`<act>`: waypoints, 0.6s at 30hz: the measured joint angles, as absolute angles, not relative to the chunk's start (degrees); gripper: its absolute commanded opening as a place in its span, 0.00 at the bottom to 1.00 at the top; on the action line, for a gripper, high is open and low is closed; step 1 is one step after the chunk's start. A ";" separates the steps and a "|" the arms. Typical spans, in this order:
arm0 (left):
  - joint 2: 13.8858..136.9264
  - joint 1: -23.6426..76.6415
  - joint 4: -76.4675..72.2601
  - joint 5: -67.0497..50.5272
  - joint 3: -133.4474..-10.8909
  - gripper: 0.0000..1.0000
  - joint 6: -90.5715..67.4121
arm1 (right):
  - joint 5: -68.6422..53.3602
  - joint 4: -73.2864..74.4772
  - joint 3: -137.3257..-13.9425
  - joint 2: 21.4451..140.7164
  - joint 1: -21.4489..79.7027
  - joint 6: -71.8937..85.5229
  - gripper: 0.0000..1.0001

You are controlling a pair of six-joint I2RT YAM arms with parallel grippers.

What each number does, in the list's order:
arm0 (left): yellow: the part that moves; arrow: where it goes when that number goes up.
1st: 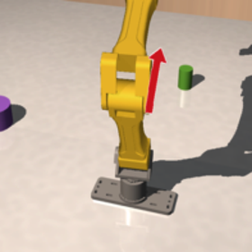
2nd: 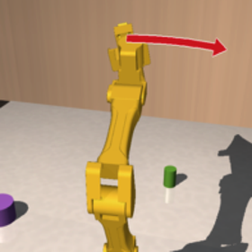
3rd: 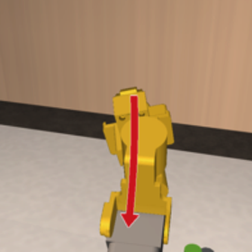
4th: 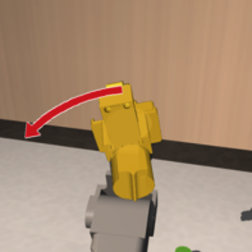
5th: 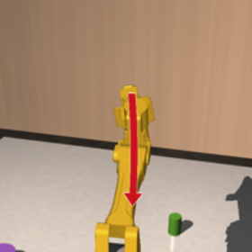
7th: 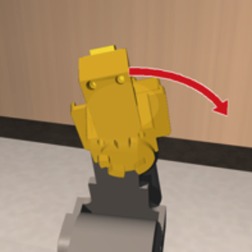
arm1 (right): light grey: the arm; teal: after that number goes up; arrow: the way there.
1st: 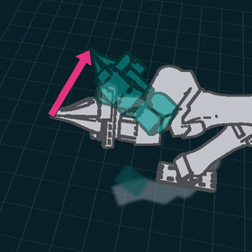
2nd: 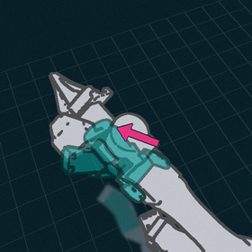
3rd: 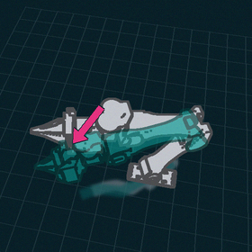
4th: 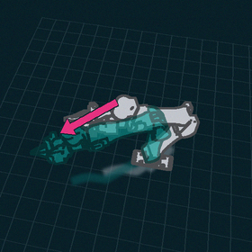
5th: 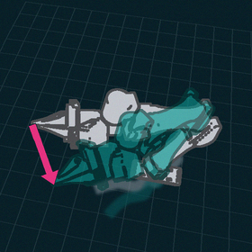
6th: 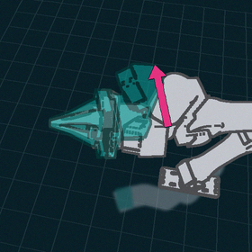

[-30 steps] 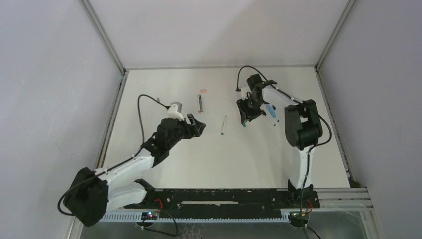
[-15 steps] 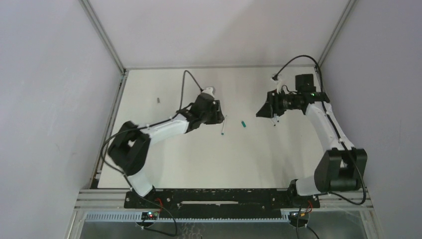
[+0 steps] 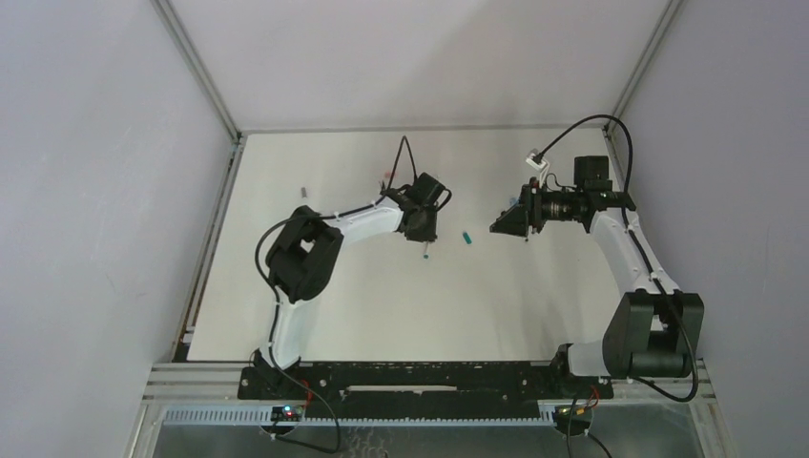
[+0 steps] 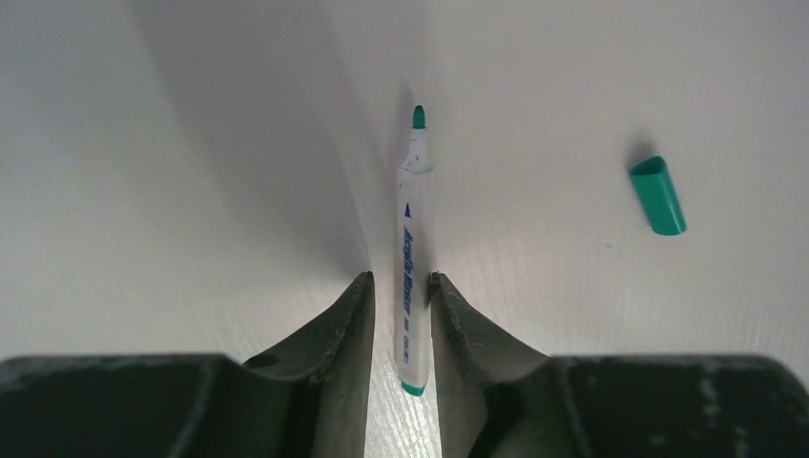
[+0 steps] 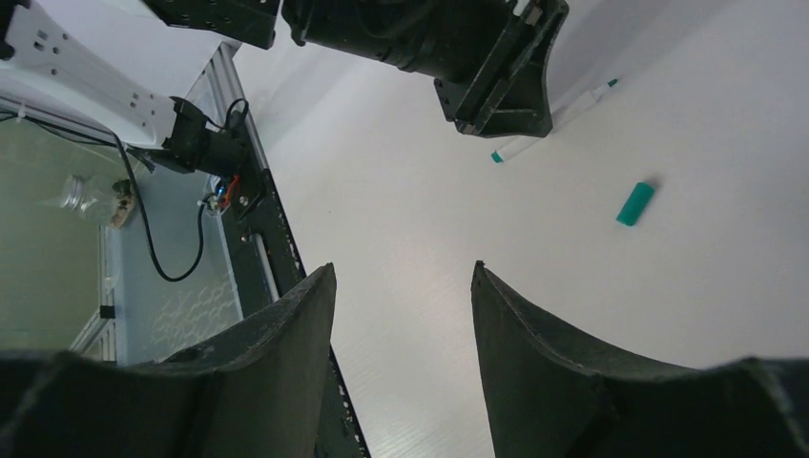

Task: Insert the pens into the pen caps
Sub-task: Pick up the pen from the center of the board.

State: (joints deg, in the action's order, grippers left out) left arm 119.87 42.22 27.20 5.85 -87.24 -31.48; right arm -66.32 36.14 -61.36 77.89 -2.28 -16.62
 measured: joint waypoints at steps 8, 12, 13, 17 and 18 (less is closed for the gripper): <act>122.10 42.44 30.85 5.69 -90.52 0.28 -31.44 | -68.29 34.85 -61.36 80.38 -2.28 -16.21 0.61; 123.81 42.78 33.54 6.35 -93.41 0.27 -31.20 | -68.51 34.85 -61.36 80.47 -2.28 -16.19 0.61; 124.16 42.87 34.15 6.61 -94.02 0.26 -31.00 | -68.53 34.85 -61.36 80.47 -2.28 -16.19 0.61; 124.77 43.42 35.55 7.90 -95.11 0.19 -30.33 | -68.66 34.85 -61.36 80.47 -2.28 -16.19 0.61; 124.77 43.51 35.73 8.19 -95.11 0.16 -29.91 | -68.69 34.85 -61.36 80.47 -2.28 -16.19 0.61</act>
